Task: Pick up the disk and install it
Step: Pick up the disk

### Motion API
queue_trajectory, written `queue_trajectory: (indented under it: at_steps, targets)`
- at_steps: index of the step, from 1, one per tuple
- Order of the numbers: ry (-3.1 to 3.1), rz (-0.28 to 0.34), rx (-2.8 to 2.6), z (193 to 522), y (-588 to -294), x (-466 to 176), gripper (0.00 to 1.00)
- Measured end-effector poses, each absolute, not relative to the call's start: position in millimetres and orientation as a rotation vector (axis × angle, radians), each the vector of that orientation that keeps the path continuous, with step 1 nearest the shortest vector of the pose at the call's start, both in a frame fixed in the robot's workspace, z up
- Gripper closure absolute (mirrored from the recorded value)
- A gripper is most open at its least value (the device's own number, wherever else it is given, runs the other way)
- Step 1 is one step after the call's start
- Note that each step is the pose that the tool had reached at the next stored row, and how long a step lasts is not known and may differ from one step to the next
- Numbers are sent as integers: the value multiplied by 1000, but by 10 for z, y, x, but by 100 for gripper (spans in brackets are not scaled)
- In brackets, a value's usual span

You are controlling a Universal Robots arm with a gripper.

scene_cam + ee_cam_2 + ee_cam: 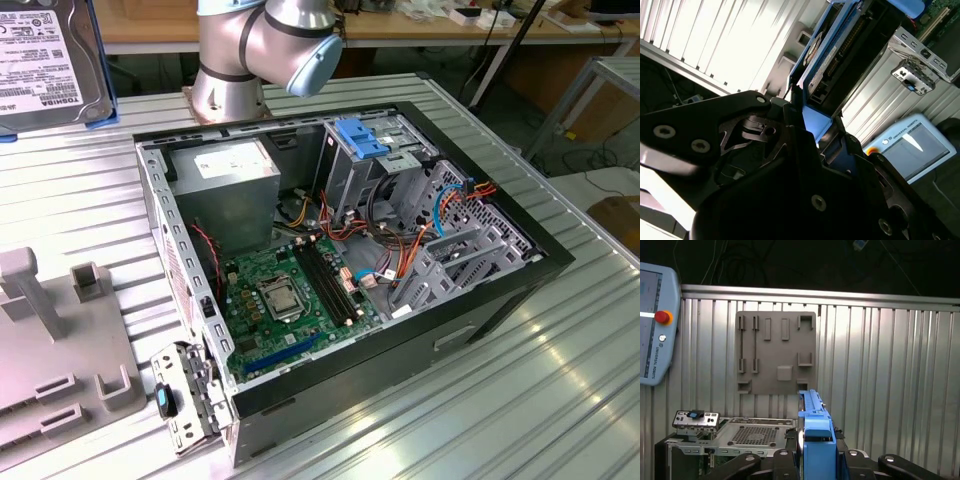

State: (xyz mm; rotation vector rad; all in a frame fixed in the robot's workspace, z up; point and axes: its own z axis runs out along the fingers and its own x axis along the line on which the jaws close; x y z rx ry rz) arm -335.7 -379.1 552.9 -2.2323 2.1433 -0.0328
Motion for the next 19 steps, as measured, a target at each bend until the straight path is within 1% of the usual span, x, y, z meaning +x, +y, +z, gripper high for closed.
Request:
queue_trajectory:
  at_steps: [15, 19]
  targets:
    - [2139, -41, -2228, 5529, -3791, -3269, 63]
    - [2139, -42, -2228, 5525, -3791, -3153, 63]
